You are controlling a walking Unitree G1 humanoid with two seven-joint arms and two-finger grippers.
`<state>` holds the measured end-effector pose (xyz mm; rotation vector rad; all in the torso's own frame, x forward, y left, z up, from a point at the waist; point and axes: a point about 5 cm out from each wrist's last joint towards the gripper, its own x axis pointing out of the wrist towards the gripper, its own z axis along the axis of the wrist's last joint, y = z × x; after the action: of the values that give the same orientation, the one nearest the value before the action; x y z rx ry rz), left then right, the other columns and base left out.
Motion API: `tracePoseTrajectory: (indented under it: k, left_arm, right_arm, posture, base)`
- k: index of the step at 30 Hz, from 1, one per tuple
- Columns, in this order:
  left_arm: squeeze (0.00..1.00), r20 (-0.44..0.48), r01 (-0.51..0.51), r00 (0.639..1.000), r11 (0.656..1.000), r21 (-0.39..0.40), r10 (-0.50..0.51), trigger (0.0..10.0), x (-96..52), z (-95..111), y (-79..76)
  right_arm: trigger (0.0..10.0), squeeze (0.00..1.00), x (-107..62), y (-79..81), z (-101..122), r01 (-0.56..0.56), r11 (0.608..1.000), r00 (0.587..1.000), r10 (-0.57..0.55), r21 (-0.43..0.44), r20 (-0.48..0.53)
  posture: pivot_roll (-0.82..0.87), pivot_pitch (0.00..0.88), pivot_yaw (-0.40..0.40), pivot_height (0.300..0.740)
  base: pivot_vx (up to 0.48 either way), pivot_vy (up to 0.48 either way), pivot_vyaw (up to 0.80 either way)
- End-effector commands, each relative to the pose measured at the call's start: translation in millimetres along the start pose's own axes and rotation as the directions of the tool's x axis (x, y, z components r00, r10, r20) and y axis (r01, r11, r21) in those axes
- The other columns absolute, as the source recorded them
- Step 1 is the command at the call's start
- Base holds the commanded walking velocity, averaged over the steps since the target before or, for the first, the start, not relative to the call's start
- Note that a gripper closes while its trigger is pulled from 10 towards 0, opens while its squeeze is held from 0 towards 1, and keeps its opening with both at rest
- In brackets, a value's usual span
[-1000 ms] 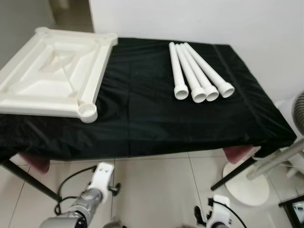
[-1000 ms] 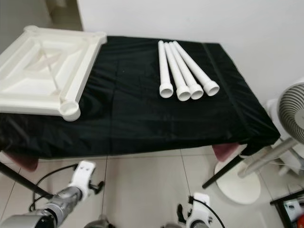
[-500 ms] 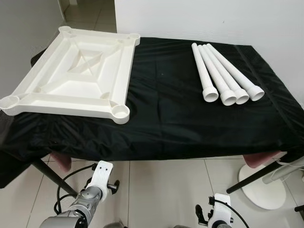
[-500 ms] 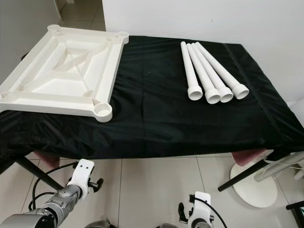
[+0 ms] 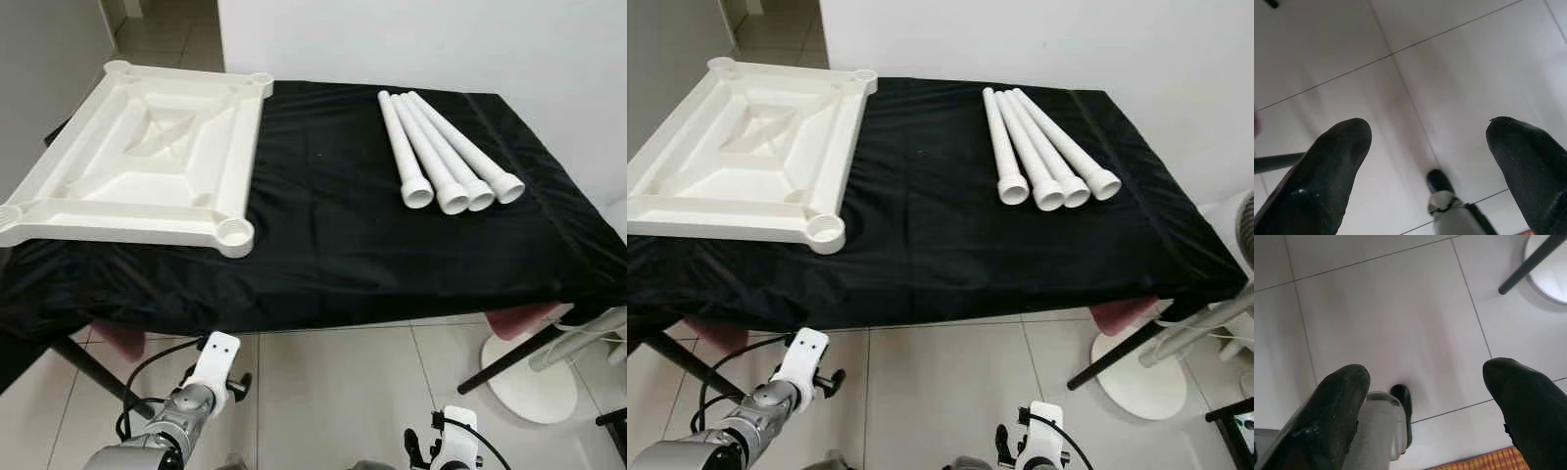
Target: Building children table
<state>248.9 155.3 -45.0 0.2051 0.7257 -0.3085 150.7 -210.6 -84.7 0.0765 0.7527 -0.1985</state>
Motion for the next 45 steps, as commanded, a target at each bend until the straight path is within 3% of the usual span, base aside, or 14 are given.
tracePoseTrajectory:
  k: [1,8,14,19,31,33,45]
  left_arm:
    - [0.0,-0.012,0.026,1.0,1.0,0.009,-0.026,10.0,0.3,-4.2,-8.5]
    - [0.0,-0.003,-0.006,1.0,1.0,-0.028,0.006,10.0,0.4,-3.9,-7.1]
    - [0.0,0.0,-0.021,1.0,1.0,-0.002,0.021,10.0,0.4,-3.0,-5.9]
    - [0.0,0.007,-0.005,1.0,0.998,-0.069,0.006,10.0,0.4,-2.2,-5.3]
    - [0.0,0.041,-0.005,0.999,1.0,-0.015,0.006,10.0,0.4,3.9,-1.6]
    - [0.0,0.058,0.001,0.998,0.999,0.032,-0.002,10.0,0.4,7.7,0.0]
    - [0.0,0.065,0.036,0.997,0.998,0.053,-0.04,10.0,1.0,10.2,-2.9]
  right_arm:
    - [10.0,0.0,-1.1,-4.5,-2.2,0.01,1.0,1.0,-0.011,-0.011,-0.012]
    - [10.0,0.0,-1.5,-5.8,-2.6,0.017,1.0,1.0,-0.017,-0.011,-0.012]
    - [10.0,0.0,-1.2,-6.2,-1.9,0.019,1.0,1.0,-0.019,-0.011,-0.01]
    - [10.0,0.0,-0.9,-2.7,-1.6,0.008,1.0,1.0,-0.009,-0.011,-0.005]
    - [10.0,0.0,-2.0,-0.1,-1.4,0.004,1.0,1.0,-0.004,-0.017,0.019]
    - [10.0,0.0,-1.3,0.3,2.9,0.008,1.0,0.999,-0.007,-0.014,0.049]
    - [10.0,0.0,-1.1,1.1,3.5,0.026,1.0,0.998,-0.025,-0.017,0.055]
  posture:
    - [0.0,0.0,-0.027,0.74]
    - [0.0,0.0,-0.027,0.74]
    - [0.0,0.0,-0.023,0.74]
    - [0.0,0.0,-0.019,0.74]
    - [-0.01,0.0,-0.003,0.74]
    - [-0.01,0.0,0.006,0.74]
    - [-0.03,0.0,0.065,0.74]
  base:
    - [0.0,-0.48,0.0]
    - [0.0,-0.137,0.0]
    - [0.0,0.0,0.0]
    - [0.0,0.0,0.0]
    - [0.0,0.0,0.0]
    - [0.0,0.0,0.0]
    - [0.0,0.0,0.0]
